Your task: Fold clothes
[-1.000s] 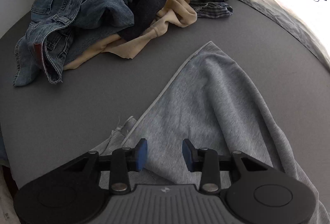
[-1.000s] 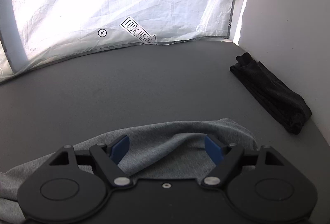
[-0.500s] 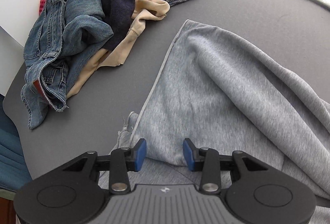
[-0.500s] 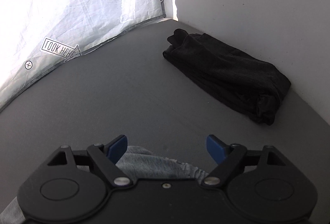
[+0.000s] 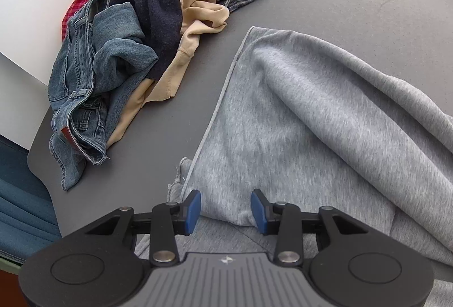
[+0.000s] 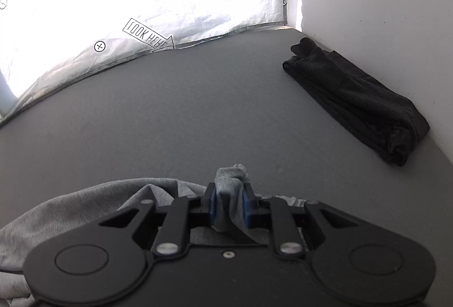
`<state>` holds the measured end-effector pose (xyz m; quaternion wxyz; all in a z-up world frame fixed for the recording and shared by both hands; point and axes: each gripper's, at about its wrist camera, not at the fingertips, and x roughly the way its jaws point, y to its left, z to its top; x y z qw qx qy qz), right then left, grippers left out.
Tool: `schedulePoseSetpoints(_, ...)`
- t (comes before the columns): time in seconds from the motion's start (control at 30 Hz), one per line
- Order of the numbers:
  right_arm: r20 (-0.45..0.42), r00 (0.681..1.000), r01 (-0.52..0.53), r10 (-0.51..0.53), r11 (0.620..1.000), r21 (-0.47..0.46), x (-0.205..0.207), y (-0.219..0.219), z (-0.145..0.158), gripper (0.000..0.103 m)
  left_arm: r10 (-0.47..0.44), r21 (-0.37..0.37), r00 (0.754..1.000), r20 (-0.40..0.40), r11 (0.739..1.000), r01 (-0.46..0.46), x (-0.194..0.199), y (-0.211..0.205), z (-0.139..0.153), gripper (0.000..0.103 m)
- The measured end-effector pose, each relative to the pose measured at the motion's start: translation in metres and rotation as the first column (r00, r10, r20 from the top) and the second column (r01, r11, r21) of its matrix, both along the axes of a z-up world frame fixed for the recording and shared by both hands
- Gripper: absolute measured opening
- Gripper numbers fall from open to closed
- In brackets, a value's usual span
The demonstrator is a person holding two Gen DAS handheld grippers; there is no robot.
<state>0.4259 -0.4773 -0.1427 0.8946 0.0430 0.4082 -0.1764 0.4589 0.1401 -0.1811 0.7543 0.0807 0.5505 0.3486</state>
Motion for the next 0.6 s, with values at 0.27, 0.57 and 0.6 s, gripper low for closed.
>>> schedulePoseSetpoints(0.27, -0.092, 0.989, -0.112, 0.113, 0.994, 0.015, -0.030, 0.044, -0.001, 0.040, -0.055, 0.054, 0.998, -0.035, 0.997, 0.057, 0.001, -0.009, -0.004, 0.041)
schedulePoseSetpoints(0.57, 0.042, 0.996, 0.072, -0.080, 0.984, 0.164, 0.000, -0.008, 0.034, 0.055, -0.067, 0.070, 0.997, -0.038, 0.995, 0.070, 0.000, -0.012, -0.006, 0.041)
schedulePoseSetpoints(0.6, 0.001, 0.996, 0.092, -0.094, 0.973, 0.210, 0.007, -0.013, 0.030, 0.055, -0.063, 0.067, 0.997, -0.034, 0.996, 0.065, 0.000, -0.012, -0.006, 0.041)
